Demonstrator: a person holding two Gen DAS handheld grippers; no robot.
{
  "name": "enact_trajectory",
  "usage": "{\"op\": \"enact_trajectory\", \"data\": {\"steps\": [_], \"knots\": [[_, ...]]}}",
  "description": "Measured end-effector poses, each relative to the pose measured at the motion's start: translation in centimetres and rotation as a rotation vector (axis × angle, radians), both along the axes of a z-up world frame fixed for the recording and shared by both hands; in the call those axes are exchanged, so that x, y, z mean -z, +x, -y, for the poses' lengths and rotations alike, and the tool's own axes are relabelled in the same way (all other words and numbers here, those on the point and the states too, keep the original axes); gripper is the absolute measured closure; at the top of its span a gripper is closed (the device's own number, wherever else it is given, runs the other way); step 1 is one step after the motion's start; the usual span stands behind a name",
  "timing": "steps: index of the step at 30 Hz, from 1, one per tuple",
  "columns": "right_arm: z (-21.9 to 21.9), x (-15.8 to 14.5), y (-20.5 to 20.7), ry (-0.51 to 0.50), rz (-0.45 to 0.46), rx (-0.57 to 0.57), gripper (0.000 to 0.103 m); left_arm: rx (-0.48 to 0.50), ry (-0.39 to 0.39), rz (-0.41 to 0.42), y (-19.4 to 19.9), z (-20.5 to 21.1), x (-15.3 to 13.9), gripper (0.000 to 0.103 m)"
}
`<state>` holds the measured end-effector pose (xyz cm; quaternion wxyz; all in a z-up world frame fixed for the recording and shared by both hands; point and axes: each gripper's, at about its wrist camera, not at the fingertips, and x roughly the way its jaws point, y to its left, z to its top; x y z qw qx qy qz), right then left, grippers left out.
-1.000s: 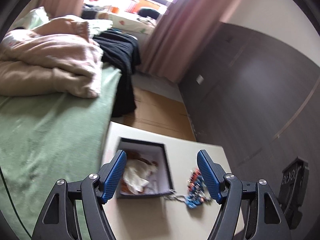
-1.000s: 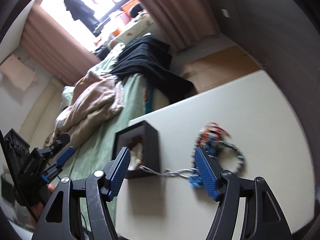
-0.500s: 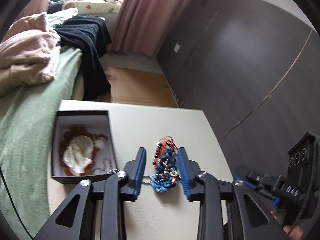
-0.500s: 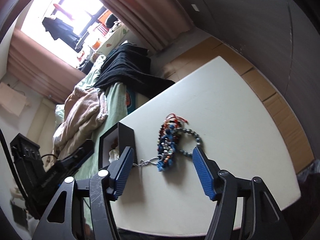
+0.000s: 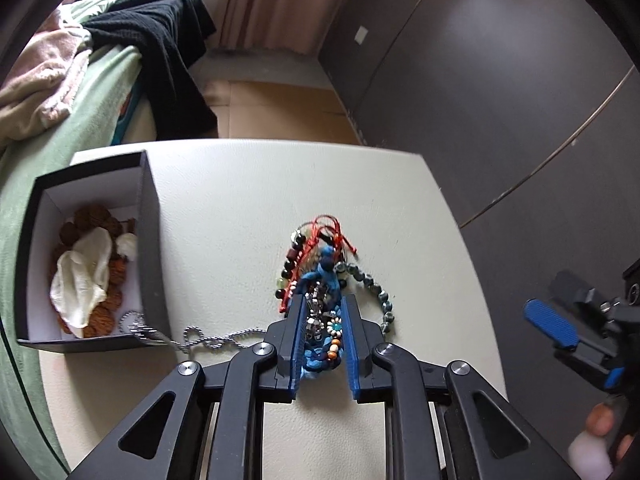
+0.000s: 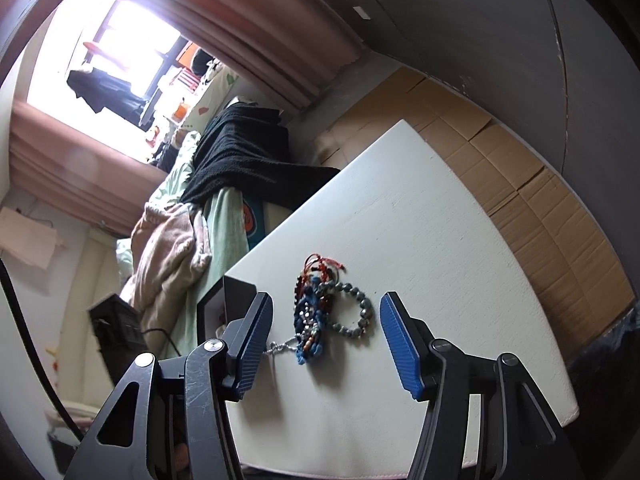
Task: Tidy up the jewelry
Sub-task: 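Close the left tool on the blue beaded keychain, then lift the blue keychain with the left tool and lower it into the box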
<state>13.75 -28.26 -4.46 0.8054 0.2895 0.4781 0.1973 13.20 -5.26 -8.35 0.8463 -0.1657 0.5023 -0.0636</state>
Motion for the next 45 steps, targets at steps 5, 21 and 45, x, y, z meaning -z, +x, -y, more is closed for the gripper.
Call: {"op": "enact_trajectory", "data": {"steps": [5,21,45], "knots": [[1.2,0.3,0.4,0.032,-0.017,0.017,0.045,0.012,0.037,-0.055,0.6,1.1,1.7,0.085],[1.8,0.4,0.8,0.029,-0.029,0.023,0.045,0.009,0.075,-0.1,2.1,1.6,4.0,0.088],[-6.6,4.1,1.0,-0.015,-0.109,-0.179,0.055,-0.095,-0.099,0.12,-2.0,-5.5,-4.7,0.088]]}}
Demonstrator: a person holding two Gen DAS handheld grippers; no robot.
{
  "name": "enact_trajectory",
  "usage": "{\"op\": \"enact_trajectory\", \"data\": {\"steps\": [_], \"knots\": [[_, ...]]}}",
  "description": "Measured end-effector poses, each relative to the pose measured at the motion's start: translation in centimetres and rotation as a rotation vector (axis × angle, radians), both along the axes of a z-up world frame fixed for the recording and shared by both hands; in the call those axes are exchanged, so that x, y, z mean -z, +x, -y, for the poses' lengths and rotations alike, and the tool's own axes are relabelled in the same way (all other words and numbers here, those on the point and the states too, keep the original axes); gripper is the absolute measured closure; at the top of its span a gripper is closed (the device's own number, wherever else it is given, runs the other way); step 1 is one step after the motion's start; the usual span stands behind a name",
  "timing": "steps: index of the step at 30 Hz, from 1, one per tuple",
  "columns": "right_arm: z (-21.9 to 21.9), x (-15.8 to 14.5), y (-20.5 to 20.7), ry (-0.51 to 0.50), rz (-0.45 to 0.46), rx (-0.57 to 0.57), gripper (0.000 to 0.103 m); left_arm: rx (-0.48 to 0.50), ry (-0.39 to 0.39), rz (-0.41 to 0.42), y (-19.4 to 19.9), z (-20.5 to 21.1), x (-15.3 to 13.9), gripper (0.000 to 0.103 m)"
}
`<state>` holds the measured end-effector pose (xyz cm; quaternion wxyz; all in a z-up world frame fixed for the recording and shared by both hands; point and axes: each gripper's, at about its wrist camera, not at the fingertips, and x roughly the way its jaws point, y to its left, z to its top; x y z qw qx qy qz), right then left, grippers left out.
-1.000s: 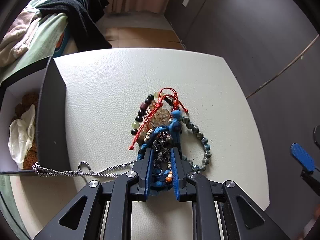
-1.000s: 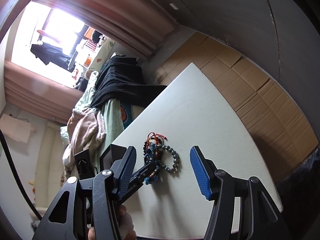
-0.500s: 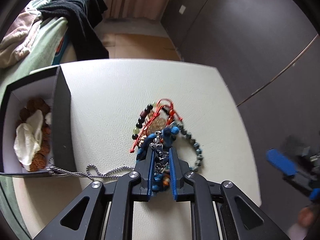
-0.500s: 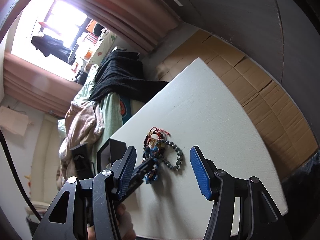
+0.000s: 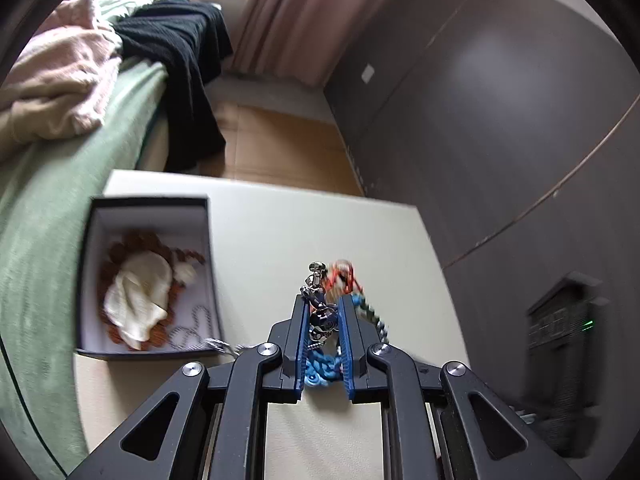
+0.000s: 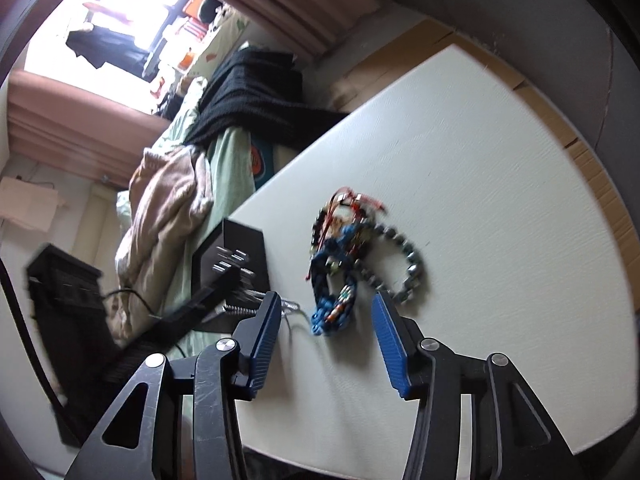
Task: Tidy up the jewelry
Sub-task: 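Lift the blue keychain with the left tool and lower it into the box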
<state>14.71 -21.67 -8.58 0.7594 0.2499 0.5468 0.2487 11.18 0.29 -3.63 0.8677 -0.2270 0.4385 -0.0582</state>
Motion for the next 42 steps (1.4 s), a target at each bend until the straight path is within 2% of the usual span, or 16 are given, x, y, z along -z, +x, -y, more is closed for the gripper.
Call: {"op": "enact_trajectory", "data": {"steps": [6,11,13,16,23,34,38,42], "knots": [[-3.2,2.1,0.0,-0.051,-0.042,-0.044,0.059,-0.036,-0.027,0.086,-1.4,-2.2,-3.4,0.089],[-4.7,3.9,0.3,-0.099,-0.069,-0.051,0.073,-0.044,-0.029,0.166,-2.3,-3.1,-6.5,0.089],[-4.9,4.4,0.5,-0.104,-0.077,-0.042,0.085,-0.048,-0.027,0.197,-2.7,-3.6,-7.8,0.089],[-5.0,4.3,0.6,-0.099,-0.064,-0.039,0.088,-0.066,-0.029,0.237,-3.2,-4.7,-9.2,0.089],[-5.2,1.8,0.1,-0.096,0.031,-0.063,0.089,-0.126,-0.033,0.319,-4.2,-7.3,-12.2,0.089],[-6.0,2.4,1.3,-0.135,0.023,-0.079,0.089,-0.161,-0.042,0.427,-5.1,-9.2,-15.1,0.089],[-6.3,2.7,2.0,-0.138,0.019,-0.081,0.089,-0.175,-0.036,0.44,-4.8,-9.8,-15.2,0.089],[-6.4,2.8,2.2,-0.134,0.014,-0.084,0.089,-0.192,-0.026,0.393,-3.6,-10.5,-13.6,0.089]]}}
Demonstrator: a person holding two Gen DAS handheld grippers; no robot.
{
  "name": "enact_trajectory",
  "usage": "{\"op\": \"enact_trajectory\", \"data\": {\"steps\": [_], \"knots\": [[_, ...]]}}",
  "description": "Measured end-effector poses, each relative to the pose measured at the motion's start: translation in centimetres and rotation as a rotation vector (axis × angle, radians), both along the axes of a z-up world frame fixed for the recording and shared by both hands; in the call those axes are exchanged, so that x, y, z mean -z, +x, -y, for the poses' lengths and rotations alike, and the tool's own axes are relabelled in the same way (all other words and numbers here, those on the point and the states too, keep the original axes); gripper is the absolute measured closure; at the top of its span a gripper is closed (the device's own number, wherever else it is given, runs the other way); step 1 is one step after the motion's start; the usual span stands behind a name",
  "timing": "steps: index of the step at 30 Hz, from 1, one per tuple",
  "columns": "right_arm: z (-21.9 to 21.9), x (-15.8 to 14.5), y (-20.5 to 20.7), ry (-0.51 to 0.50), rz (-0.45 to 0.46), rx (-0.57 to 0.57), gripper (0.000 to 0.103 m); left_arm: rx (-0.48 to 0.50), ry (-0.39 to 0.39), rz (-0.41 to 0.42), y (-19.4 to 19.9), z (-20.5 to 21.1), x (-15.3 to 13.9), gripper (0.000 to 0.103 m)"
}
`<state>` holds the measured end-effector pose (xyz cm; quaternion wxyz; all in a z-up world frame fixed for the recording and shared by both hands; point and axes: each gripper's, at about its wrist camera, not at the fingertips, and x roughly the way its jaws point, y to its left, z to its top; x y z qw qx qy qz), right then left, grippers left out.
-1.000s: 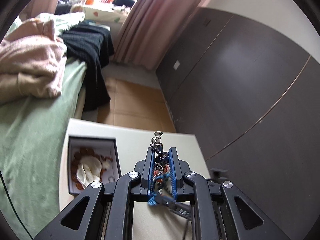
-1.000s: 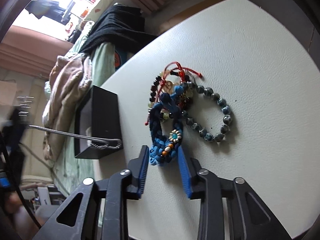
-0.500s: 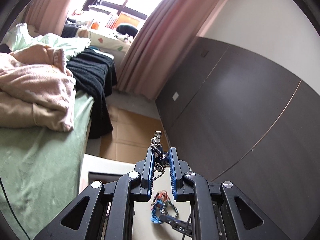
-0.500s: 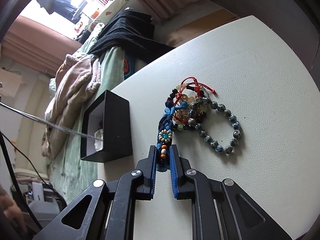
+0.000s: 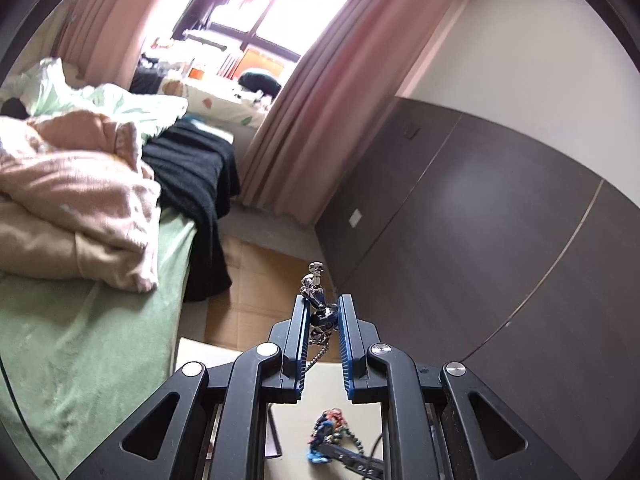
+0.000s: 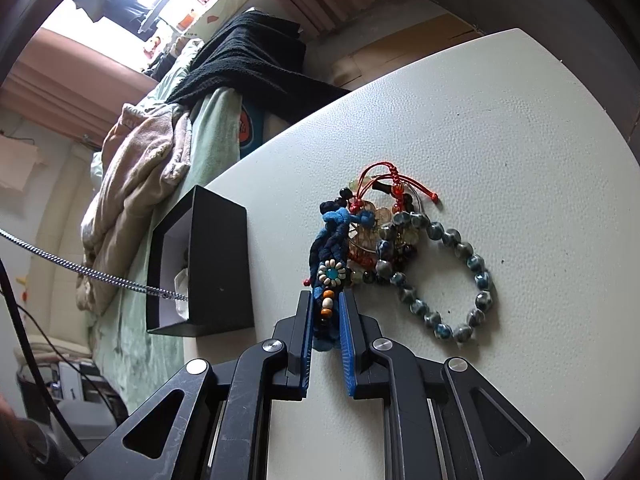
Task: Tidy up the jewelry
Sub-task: 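Lift the blue keychain with the left tool and lower it into the box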
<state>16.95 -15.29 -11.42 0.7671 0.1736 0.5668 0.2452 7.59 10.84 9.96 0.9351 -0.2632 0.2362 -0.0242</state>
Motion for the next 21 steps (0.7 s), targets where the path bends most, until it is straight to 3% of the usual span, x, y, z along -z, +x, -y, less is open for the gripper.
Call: {"op": "enact_trajectory", "data": {"steps": [15,19,21], "knots": [[0.8,-0.9,-0.3,0.002,0.014,0.022,0.089,0.001,0.026,-0.278,2.8,0.8,9.4,0.088],[0.8,-1.5,-0.7,0.011,0.026,0.023,0.089,-0.046,0.063,-0.366,3.5,0.8,12.1,0.088],[0.8,-1.8,-0.9,0.021,0.039,0.022,0.089,-0.031,0.016,-0.384,3.5,0.4,13.0,0.087]]}}
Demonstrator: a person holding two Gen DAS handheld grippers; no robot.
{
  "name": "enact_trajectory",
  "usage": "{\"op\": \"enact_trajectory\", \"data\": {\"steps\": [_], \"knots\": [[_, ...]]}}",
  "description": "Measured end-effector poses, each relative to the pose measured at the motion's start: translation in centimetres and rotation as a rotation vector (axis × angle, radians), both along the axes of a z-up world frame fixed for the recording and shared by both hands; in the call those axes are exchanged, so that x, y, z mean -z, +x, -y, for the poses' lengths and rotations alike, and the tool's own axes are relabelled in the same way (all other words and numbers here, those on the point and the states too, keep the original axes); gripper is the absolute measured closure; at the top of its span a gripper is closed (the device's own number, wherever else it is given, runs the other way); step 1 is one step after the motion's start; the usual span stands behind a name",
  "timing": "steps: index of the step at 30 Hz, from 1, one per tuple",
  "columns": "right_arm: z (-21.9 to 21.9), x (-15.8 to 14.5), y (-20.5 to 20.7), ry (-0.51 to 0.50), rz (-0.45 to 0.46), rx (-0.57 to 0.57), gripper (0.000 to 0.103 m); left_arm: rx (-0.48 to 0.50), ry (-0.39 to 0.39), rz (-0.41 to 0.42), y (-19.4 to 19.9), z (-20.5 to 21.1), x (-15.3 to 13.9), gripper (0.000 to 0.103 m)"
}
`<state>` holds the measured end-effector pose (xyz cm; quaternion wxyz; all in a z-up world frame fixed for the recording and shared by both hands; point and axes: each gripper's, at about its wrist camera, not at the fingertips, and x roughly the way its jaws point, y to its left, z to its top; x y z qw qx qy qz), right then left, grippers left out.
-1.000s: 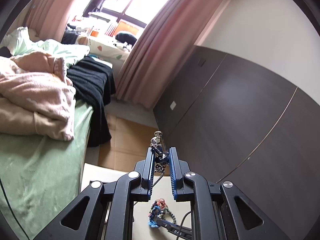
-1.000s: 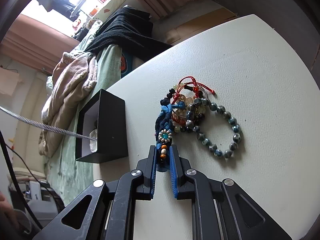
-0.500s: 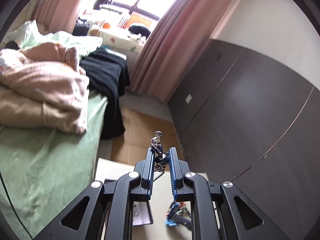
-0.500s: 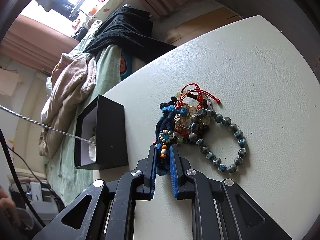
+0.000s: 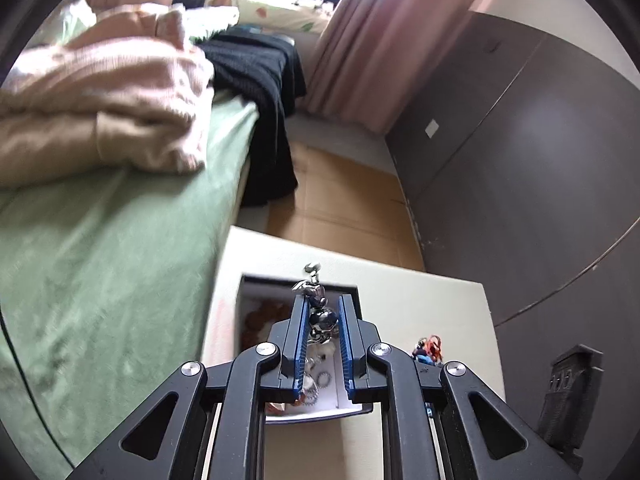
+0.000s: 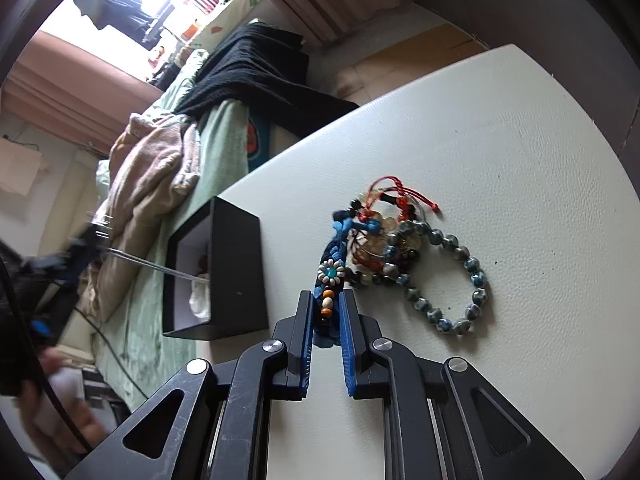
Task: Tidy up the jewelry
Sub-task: 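Lift the blue keychain with the left tool and lower it into the box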
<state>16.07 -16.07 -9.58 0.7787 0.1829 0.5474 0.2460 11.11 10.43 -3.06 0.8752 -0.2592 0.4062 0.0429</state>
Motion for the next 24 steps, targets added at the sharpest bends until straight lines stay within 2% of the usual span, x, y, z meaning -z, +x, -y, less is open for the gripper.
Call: {"op": "enact_trajectory", "data": {"steps": [2,3,4,6,13,19,21,23,24], "knots": [[-0.1,-0.6,-0.2,0.015,0.02,-0.005,0.089,0.001,-0.034,-0.01,-0.1,-0.3,0.3,0.085],[-0.1,-0.9,-0.4,0.023,0.031,-0.007,0.089,-0.008,-0.032,-0.01,-0.4,-0.6,0.2,0.078],[-0.1,-1.3,-0.5,0.031,0.045,-0.008,0.089,-0.015,-0.03,-0.002,-0.7,-0.7,0.0,0.062],[-0.2,-2.1,-0.8,0.051,0.079,-0.01,0.089,-0.041,-0.037,0.033,-1.7,-1.3,-0.6,0.041],[-1.5,-6.0,-1.7,0.156,0.205,-0.034,0.089,-0.08,-0.047,0.076,-3.6,-3.1,-1.9,0.04],[-4.5,-7.7,-2.4,0.24,0.251,-0.092,0.089,-0.112,-0.06,0.118,-5.0,-4.5,-2.7,0.04],[-6.0,-8.1,-2.4,0.3,0.269,-0.114,0.088,-0.122,-0.063,0.118,-5.2,-4.8,-2.6,0.04],[-7.8,-7.3,-2.1,0.373,0.274,-0.158,0.063,-0.126,-0.067,0.118,-5.3,-5.1,-2.5,0.04],[-8.6,-6.5,-1.8,0.358,0.246,-0.177,0.033,-0.126,-0.068,0.119,-5.4,-5.2,-2.5,0.04]]}}
